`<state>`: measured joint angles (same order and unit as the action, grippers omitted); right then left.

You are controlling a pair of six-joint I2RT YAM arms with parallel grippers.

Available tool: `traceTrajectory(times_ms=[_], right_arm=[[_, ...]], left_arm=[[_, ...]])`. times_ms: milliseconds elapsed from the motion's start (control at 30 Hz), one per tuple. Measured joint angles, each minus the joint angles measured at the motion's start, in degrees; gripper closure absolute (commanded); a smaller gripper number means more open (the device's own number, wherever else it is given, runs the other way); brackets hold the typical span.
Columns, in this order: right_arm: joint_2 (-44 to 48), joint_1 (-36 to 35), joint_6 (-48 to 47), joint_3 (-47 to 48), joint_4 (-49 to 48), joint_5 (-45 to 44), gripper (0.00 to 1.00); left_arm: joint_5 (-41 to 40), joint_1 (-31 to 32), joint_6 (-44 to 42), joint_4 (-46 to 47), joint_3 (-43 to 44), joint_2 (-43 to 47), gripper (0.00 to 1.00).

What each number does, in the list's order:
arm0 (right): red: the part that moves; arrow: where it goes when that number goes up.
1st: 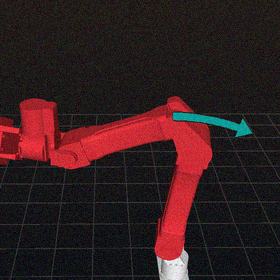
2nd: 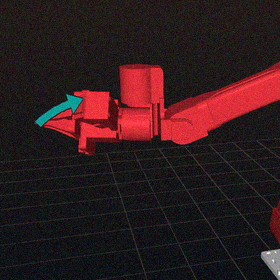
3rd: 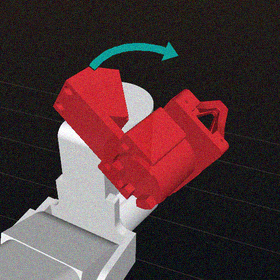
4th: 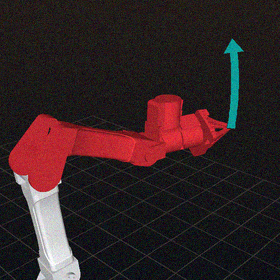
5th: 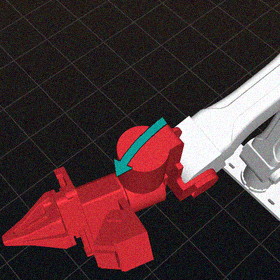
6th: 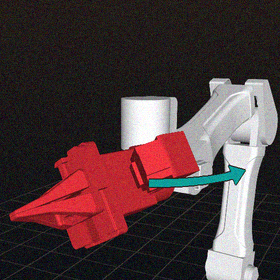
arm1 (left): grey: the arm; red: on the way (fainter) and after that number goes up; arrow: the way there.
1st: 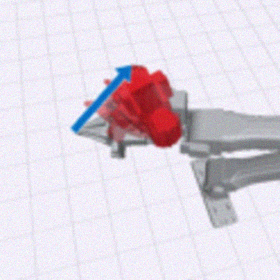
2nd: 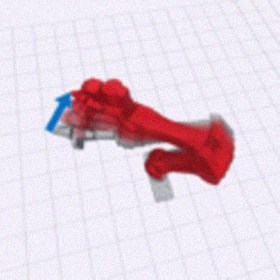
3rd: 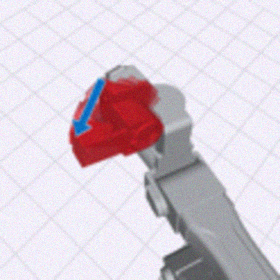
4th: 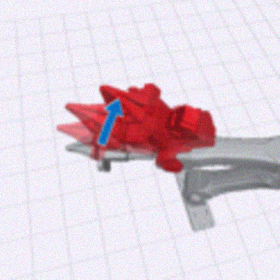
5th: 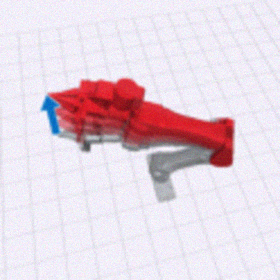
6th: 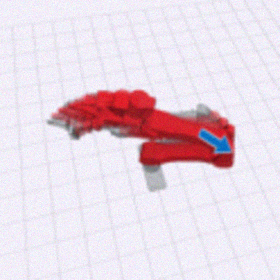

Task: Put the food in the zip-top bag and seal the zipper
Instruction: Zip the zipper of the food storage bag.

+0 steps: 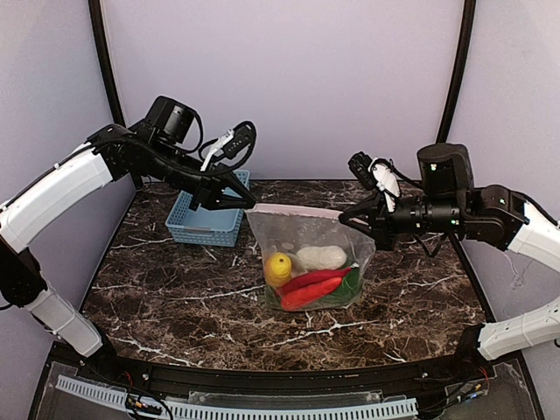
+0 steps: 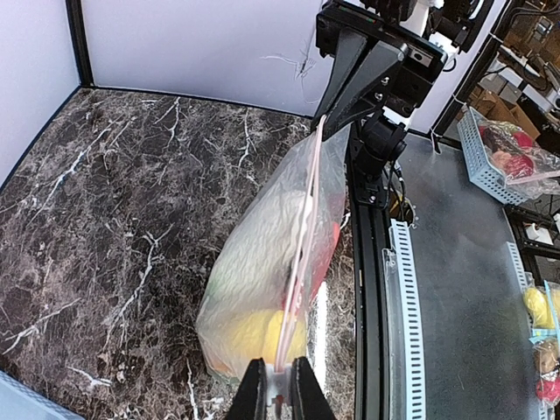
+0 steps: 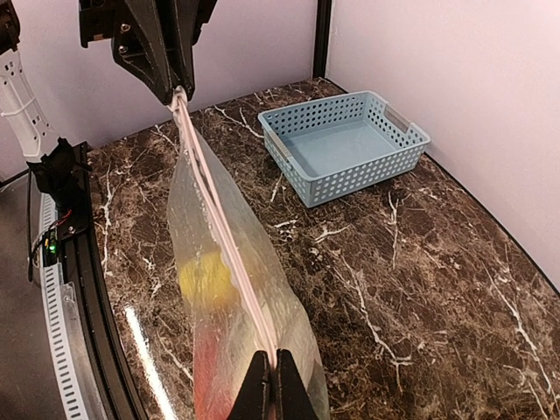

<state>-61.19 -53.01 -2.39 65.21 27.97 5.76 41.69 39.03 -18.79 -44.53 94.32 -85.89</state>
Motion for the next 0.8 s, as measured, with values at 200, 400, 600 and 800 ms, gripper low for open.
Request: traceTrajectory(times_ms=[200, 400, 600, 800], right_arm=[[0.00, 0.15, 0.00, -0.04, -0.09, 0.09, 1.00], [-0.28, 0.26, 0.66, -0.11, -0.59, -1.16, 1.00], [-5.66, 1.29, 3.89, 1.44, -2.19, -7.56, 1.00], [-13.84, 5.57, 8.70, 3.52, -4.24, -11.65, 1.00]], left_arm=[[1.03, -0.68, 0.04, 0.81, -0.68, 0.09, 0.99], [1.18, -0.81, 0.94, 1.90, -1.11, 0.09, 0.99], [-2.14, -1.53, 4.31, 6.16, -2.36, -0.66, 0.99], [-6.69, -2.08, 9.99, 13.94, -4.87, -3.61, 0.61]])
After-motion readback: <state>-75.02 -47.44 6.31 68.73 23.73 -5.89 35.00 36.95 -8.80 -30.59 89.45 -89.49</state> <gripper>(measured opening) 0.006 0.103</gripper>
